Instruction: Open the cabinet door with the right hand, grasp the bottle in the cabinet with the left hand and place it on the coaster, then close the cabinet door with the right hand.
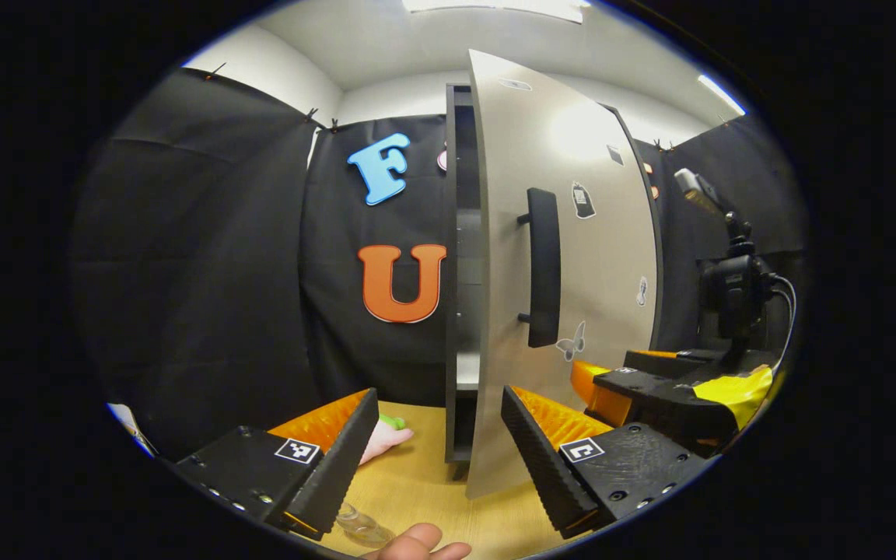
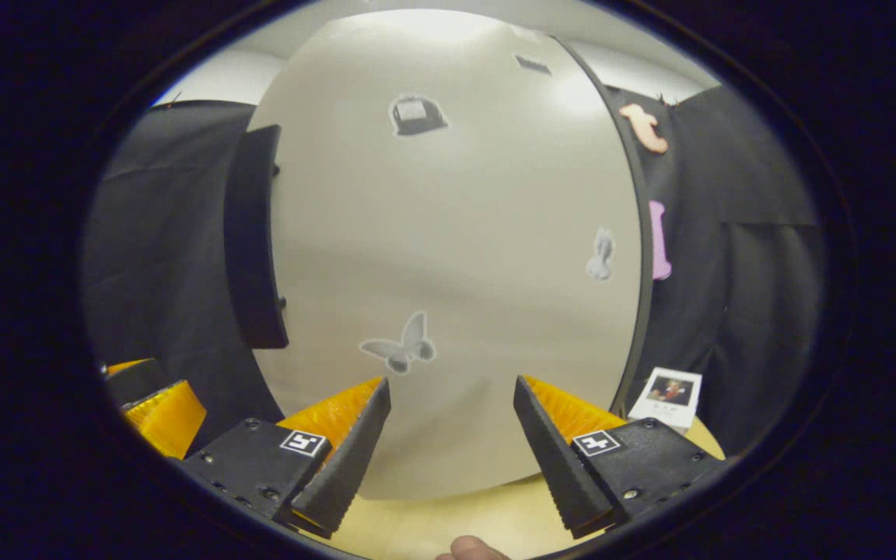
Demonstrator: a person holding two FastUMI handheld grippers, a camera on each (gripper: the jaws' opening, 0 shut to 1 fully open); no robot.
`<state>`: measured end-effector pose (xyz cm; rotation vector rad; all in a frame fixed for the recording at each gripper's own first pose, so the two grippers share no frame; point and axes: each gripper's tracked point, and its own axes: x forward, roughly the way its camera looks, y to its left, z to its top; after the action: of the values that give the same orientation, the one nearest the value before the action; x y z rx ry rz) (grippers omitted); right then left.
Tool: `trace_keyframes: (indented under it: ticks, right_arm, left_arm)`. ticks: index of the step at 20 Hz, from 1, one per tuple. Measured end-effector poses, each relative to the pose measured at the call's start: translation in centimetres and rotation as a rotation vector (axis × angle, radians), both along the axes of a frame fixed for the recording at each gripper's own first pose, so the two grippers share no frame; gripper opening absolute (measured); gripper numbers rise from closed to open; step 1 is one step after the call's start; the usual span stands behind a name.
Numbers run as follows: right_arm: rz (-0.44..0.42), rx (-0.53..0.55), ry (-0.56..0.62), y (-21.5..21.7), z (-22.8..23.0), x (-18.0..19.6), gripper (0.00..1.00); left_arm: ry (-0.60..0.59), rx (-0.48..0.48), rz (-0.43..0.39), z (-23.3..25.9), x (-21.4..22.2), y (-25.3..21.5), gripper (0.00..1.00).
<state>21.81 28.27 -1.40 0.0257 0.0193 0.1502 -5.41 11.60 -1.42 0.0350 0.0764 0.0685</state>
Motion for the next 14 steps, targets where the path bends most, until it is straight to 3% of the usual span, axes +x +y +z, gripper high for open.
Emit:
trace_keyframes:
  ticks: [3,9,11,14]
  right_arm:
    - [-0.026,-0.014,-0.043,0.5,0.5,-1.1,1.00]
    - [-0.047,-0.051,-0.080,-0.6,1.3,-4.8,1.00]
    - [-0.062,-0.067,-0.061,-1.2,0.7,-5.4,1.00]
    - [-0.073,-0.066,-0.041,-2.1,0.1,-5.1,1.00]
  left_arm:
    - [-0.017,-0.020,-0.045,0.6,0.9,0.2,0.96]
    - [-0.083,-0.146,-0.058,1.2,1.9,-0.6,0.95]
    - [-0.069,-0.144,-0.061,0.6,2.7,-1.7,0.95]
    - [-0.042,-0.056,-0.034,-0.3,3.0,-2.5,0.95]
